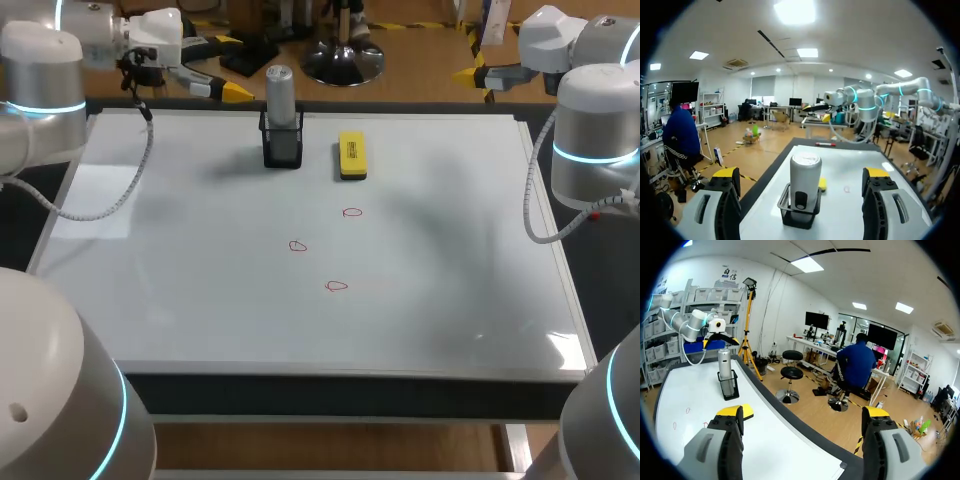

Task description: Pick up the inspection probe, press it on each red-marked spot on the whiteboard one by one, put down the probe, pick up the eraser, and wipe off all the red marks.

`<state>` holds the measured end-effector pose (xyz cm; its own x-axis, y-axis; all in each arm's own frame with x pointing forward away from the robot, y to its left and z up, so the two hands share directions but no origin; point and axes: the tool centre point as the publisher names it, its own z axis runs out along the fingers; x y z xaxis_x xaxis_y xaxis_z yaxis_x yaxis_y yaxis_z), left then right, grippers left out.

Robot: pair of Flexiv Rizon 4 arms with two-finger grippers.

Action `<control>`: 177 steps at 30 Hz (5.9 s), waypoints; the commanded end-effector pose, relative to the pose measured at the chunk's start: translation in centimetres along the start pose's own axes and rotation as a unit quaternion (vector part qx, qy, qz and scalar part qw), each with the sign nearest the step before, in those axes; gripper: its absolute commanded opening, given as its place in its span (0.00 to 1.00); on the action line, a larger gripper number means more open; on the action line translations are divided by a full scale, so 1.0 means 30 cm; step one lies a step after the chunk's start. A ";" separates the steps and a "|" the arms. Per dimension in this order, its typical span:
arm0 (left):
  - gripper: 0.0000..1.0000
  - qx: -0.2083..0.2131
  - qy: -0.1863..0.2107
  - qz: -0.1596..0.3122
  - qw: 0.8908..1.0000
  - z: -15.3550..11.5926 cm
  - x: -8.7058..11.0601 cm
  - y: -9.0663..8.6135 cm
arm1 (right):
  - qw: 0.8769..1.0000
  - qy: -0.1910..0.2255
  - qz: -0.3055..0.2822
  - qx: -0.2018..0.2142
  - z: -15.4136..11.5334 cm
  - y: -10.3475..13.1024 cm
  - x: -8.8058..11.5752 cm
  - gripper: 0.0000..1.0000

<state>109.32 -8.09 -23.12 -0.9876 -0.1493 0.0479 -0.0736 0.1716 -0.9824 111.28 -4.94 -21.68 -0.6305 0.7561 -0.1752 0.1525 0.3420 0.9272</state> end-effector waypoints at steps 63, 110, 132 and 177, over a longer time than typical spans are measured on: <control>1.00 0.011 0.071 -0.007 0.997 0.305 0.022 0.096 | 1.000 0.001 0.000 0.000 0.001 -0.001 -0.002 1.00; 0.00 0.022 0.047 0.018 0.998 0.238 0.061 -0.009 | 1.000 0.001 0.000 0.000 0.001 -0.001 -0.002 1.00; 0.00 0.025 0.038 0.043 0.998 0.201 0.053 -0.206 | 1.000 0.001 0.000 0.000 0.001 -0.001 -0.002 1.00; 0.00 0.001 -0.186 0.029 0.982 -0.353 0.234 -0.100 | 1.000 0.001 0.000 0.000 0.001 -0.001 -0.002 1.00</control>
<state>102.55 -0.25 -17.98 -0.9116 -0.4070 -0.0575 -0.0247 0.1939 -0.9807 111.28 -4.94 -21.68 -0.6306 0.7561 -0.1752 0.1525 0.3420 0.9272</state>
